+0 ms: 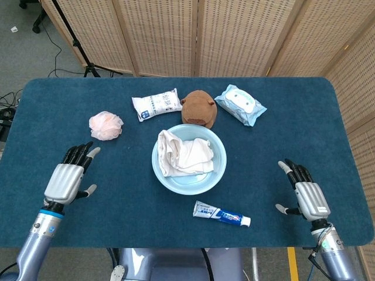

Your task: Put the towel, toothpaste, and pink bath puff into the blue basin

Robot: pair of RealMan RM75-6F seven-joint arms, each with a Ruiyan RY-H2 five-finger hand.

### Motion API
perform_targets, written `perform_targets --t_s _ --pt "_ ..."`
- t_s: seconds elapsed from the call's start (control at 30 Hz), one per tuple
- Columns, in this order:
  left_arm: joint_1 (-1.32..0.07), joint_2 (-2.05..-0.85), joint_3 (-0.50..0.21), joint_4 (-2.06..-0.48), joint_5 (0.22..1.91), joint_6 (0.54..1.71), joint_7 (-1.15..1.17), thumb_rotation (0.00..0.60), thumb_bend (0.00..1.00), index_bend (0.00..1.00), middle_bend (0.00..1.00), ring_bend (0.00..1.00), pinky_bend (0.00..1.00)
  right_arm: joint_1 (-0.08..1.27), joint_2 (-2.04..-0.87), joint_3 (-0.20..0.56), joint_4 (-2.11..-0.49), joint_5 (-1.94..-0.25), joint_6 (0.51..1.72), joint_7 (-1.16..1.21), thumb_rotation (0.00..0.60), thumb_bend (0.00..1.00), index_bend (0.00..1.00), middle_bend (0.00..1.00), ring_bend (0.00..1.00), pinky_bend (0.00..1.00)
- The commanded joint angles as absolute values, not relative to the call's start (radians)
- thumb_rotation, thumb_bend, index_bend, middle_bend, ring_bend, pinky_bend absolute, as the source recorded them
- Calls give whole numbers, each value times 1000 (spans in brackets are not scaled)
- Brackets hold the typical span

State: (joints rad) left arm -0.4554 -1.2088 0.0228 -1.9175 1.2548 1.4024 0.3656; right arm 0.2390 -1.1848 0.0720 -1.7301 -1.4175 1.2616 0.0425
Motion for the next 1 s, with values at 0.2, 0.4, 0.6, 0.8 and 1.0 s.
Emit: perform_targets --t_s 0.2,0.4,0.6,0.8,1.0 --pt "-359 -1226 58 -1853 1340 1468 279 600 223 31 0 0 74 235 -1210 50 -1775 -1403 1261 -88 600 131 0 0 0 0" --pt "-344 -1215 42 -1848 1356 1456 250 600 226 31 0 0 74 204 -1227 27 -1826 -1382 1292 -154 600 131 0 0 0 0" --pt "-331 -1206 20 -1839 1360 1446 230 600 229 31 0 0 74 196 -1256 13 -1895 -1364 1302 -277 600 131 0 0 0 0" --pt "-320 -1189 0 -1828 1358 1429 195 600 230 31 0 0 74 206 -1302 13 -1995 -1285 1303 -477 600 131 0 0 0 0" --pt "-308 -1172 -17 -1820 1366 1424 152 600 231 31 0 0 74 219 -1365 8 -2058 -1216 1317 -639 600 131 0 0 0 0"
